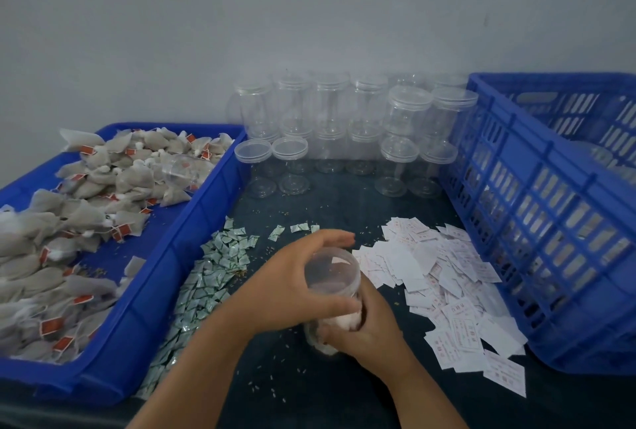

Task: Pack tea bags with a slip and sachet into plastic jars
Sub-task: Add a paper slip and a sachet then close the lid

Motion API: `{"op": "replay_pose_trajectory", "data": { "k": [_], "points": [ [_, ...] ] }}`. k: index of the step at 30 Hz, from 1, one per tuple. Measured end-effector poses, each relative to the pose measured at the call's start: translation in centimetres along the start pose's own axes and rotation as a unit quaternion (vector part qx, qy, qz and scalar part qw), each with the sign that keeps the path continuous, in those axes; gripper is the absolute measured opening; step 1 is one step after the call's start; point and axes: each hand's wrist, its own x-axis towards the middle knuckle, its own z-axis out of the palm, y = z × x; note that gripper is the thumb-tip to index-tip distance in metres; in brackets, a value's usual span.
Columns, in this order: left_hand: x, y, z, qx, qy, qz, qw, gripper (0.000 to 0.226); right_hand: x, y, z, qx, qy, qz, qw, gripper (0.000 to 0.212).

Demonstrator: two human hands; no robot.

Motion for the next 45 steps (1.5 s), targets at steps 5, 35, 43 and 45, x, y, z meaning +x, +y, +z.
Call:
{"op": "replay_pose_trajectory", "data": {
  "k": [5, 35, 43, 45],
  "points": [
    [-0.5, -0.5, 3.1, -0.029, 0.152, -0.048, 0.987, 0.093, -0.2, -0.2, 0.0, -0.035, 0.051, -0.001, 0.998, 0.082],
    [1.8, -4.2, 6.3, -0.216, 0.257, -0.039, 0.941, 0.042, 0.3, -10.0, -4.0, -0.341, 0.105, -0.042, 0.933, 0.087],
    [9.7, -1.0, 10.3, -0.126, 0.206, -0.039, 0.97, 0.032, -2.9, -18.7, -11.3, -0.418, 0.218, -0.098, 0.877, 0.081],
    [11.4, -0.3, 12.3, -0.046, 0.164, -0.019, 0.985, 0.037, -2.8, -21.2, -14.4, -0.407, 0.256, -0.099, 0.871, 0.078]
  ]
}}
